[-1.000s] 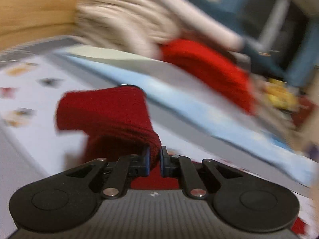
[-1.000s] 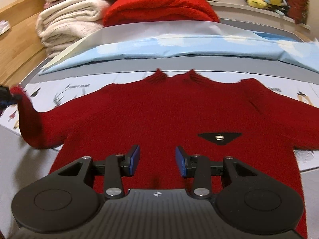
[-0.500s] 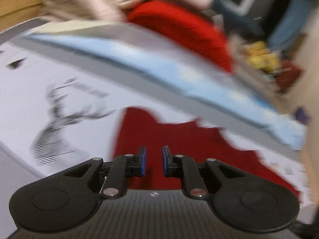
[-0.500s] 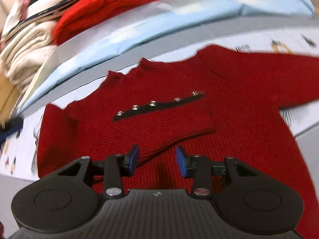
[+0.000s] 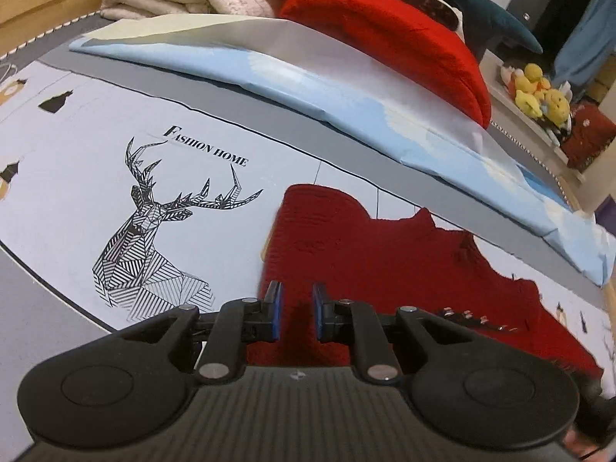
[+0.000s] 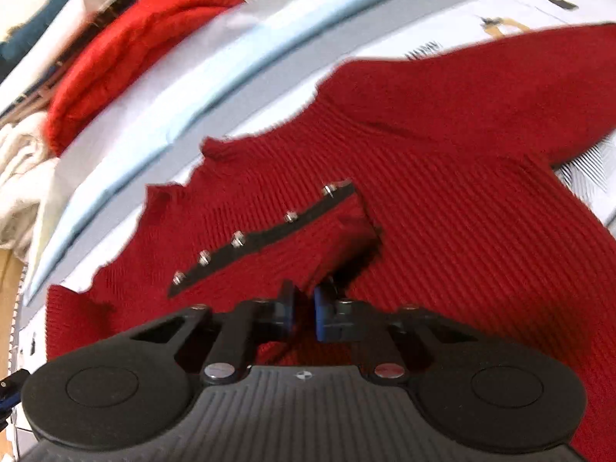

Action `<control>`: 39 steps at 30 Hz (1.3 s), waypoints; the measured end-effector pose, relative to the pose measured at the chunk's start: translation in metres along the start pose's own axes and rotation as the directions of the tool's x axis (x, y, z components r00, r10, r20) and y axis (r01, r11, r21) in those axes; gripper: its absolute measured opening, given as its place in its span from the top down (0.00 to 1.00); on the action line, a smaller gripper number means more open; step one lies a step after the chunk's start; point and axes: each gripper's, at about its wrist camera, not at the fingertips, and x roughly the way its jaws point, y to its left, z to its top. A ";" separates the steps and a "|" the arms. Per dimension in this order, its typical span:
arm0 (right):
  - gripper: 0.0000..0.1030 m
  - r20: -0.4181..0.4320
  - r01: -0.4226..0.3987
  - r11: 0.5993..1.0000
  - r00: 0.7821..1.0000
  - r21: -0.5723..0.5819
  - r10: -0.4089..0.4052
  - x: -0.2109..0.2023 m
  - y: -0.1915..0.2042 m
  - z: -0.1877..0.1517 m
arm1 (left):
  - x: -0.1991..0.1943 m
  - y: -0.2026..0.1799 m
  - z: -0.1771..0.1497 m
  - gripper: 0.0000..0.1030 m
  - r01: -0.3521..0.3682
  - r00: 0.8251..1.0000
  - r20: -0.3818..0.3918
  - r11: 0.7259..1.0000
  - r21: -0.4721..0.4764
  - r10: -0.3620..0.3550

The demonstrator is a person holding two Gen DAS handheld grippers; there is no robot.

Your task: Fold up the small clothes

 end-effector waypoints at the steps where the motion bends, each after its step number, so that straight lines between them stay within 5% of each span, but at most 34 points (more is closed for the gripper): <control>1: 0.92 0.065 -0.019 1.000 0.998 -0.005 0.019 -0.011 0.003 0.005 | -0.001 -0.002 -0.001 0.84 0.002 1.000 0.001 1.000 0.007 -0.002; 3: 0.92 0.244 -0.028 0.996 0.969 -0.079 0.047 -0.042 0.013 0.015 | 0.000 -0.004 -0.001 0.84 0.017 1.000 -0.006 1.000 0.023 -0.016; 5: 0.92 0.321 0.016 0.996 0.947 -0.093 0.015 -0.057 0.013 0.022 | 0.004 -0.009 -0.004 0.84 0.028 0.999 -0.022 0.998 0.055 -0.027; 8: 0.91 0.164 0.149 0.989 0.976 -0.009 -0.146 -0.032 -0.013 0.025 | 0.012 -0.017 -0.012 0.84 0.025 0.999 -0.050 0.995 0.096 -0.020; 11: 0.88 0.087 0.257 0.959 0.959 0.121 -0.269 -0.027 -0.037 0.020 | 0.022 -0.019 -0.019 0.84 0.019 0.997 -0.073 0.995 0.095 -0.012; 13: 0.88 0.154 0.238 0.969 0.957 0.061 -0.244 -0.034 -0.028 0.022 | 0.028 -0.020 -0.022 0.84 0.013 0.996 -0.086 0.995 0.096 -0.005; 15: 0.85 0.173 0.135 0.990 0.975 0.025 -0.138 -0.034 -0.024 0.027 | 0.039 -0.019 -0.028 0.84 -0.011 0.992 -0.123 0.994 0.105 0.024; 17: 0.79 0.042 0.103 0.994 0.994 0.042 -0.105 -0.014 -0.035 0.032 | 0.048 -0.018 -0.034 0.80 -0.061 0.984 -0.158 0.990 0.124 0.081; 19: 0.83 -0.040 0.136 0.984 0.990 0.116 -0.132 -0.005 -0.053 0.031 | 0.046 -0.021 -0.034 0.77 -0.078 0.984 -0.148 0.988 0.134 0.098; 22: 0.83 0.009 0.128 0.986 0.992 0.102 -0.130 -0.017 -0.058 0.044 | 0.036 -0.033 -0.030 0.78 -0.072 0.990 -0.106 0.984 0.164 0.090; 24: 0.71 0.092 0.145 0.989 0.985 0.016 -0.146 -0.029 -0.057 0.054 | 0.029 -0.043 -0.029 0.77 -0.055 0.994 -0.082 0.981 0.187 0.071; 27: 0.66 0.154 0.165 0.986 0.975 0.001 -0.163 -0.046 -0.082 0.072 | 0.023 -0.057 -0.030 0.77 -0.026 0.997 -0.066 0.977 0.210 0.041; 39: 0.63 0.229 0.274 0.917 0.910 0.292 -0.345 -0.096 -0.252 0.120 | 0.020 -0.077 -0.040 0.75 -0.004 0.998 -0.066 0.968 0.250 0.021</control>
